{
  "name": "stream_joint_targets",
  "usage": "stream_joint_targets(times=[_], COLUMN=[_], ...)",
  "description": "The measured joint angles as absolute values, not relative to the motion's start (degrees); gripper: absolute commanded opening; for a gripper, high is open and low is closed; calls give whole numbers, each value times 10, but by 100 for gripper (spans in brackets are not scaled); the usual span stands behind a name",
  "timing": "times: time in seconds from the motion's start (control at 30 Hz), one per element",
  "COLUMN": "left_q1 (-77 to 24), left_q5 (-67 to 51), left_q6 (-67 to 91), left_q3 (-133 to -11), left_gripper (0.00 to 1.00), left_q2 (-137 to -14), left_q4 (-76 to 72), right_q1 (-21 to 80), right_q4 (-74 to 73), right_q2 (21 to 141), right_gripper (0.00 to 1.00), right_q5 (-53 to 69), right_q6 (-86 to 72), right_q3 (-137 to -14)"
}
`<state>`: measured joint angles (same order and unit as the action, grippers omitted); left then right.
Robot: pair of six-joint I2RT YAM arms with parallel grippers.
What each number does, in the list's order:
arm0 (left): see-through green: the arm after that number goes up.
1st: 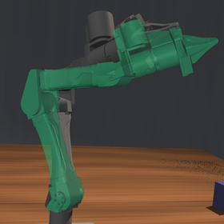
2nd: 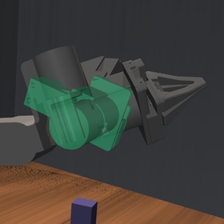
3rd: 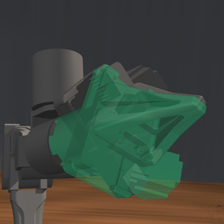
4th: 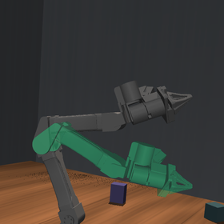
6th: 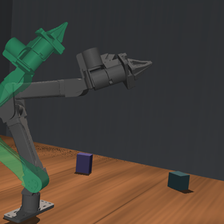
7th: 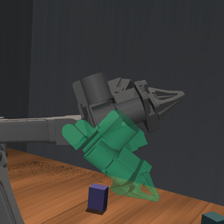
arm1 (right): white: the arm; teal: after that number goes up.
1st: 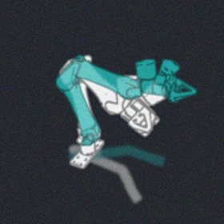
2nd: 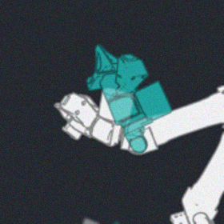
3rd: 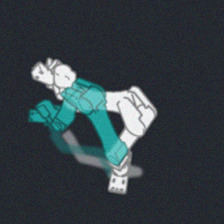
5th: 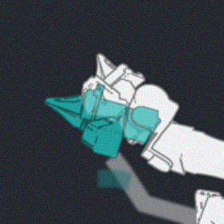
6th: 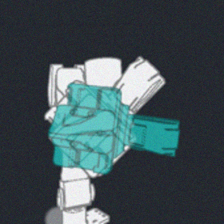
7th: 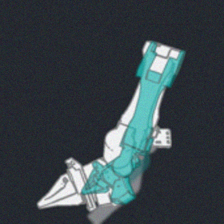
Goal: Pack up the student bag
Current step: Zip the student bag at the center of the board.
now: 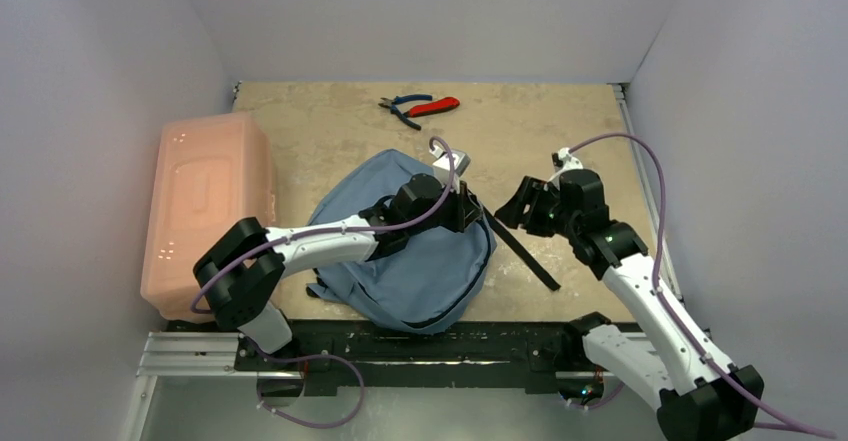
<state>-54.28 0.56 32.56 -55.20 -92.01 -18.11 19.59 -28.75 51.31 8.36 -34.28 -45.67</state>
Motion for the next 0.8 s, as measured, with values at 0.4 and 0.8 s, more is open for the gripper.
stream_joint_targets(times=[0.4, 0.8], left_q1=[-524, -512], left_q5=[-61, -86], left_q6=[377, 399], left_q3=[-576, -600], left_gripper=[0, 0], left_q2=[-940, -961], left_q4=[-152, -122], right_q1=[263, 267], right_q4=[-236, -197], right_q2=[555, 566], right_gripper=[38, 0], right_q5=[114, 96], right_q6=[-311, -310], right_q3=[-411, -384])
